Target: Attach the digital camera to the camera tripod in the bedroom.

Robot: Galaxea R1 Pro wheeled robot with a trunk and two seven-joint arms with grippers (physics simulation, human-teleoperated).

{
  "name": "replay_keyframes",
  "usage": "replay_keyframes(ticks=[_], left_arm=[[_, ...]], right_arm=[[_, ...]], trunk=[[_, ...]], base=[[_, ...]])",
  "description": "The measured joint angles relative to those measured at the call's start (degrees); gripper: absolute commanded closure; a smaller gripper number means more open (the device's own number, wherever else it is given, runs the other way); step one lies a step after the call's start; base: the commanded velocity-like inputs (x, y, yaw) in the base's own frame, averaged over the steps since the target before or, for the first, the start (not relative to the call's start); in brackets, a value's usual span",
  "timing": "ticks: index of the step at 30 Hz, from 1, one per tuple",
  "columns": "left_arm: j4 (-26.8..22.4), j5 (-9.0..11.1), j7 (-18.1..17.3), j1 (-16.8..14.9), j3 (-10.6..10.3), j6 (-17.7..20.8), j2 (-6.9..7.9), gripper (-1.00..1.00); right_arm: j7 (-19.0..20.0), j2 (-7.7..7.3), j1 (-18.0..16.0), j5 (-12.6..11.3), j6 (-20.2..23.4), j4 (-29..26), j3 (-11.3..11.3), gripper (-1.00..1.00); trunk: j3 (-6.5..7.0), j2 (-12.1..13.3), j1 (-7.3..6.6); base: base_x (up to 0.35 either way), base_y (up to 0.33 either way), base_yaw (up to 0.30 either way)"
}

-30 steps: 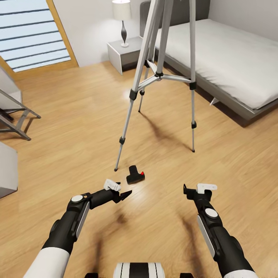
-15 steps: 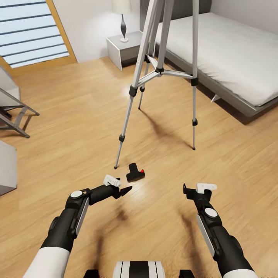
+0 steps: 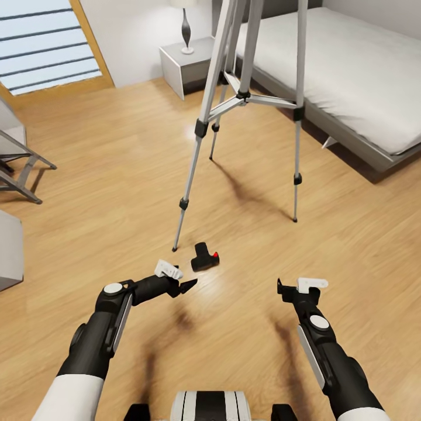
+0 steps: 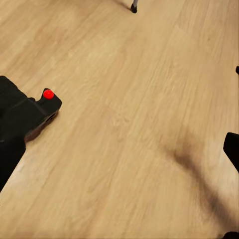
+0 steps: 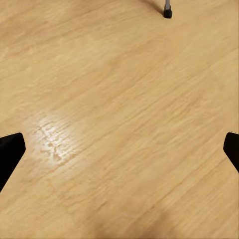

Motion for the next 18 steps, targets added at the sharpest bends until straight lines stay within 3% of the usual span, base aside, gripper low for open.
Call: replay_keyframes(ticks=[10,18], left_arm=[[-0.21,-0.29,-0.05,-0.05,0.0,0.08,0.0,-1.0],[-0.19,-0.36,-0.02,-0.06,0.0,0.09,0.0,-1.0]], right_arm=[[0.0,0.0,0.0,0.0,-0.06,0.01,0.0,-1.0],[0.0,0.0,0.0,0.0,-0.08,0.02,0.0,-1.0]], trunk=[[-2.67,-4.01,2.2],[-3.33,-4.03,2.2]], base=[[0.0,0.0,0.0],[0.0,0.0,0.0]])
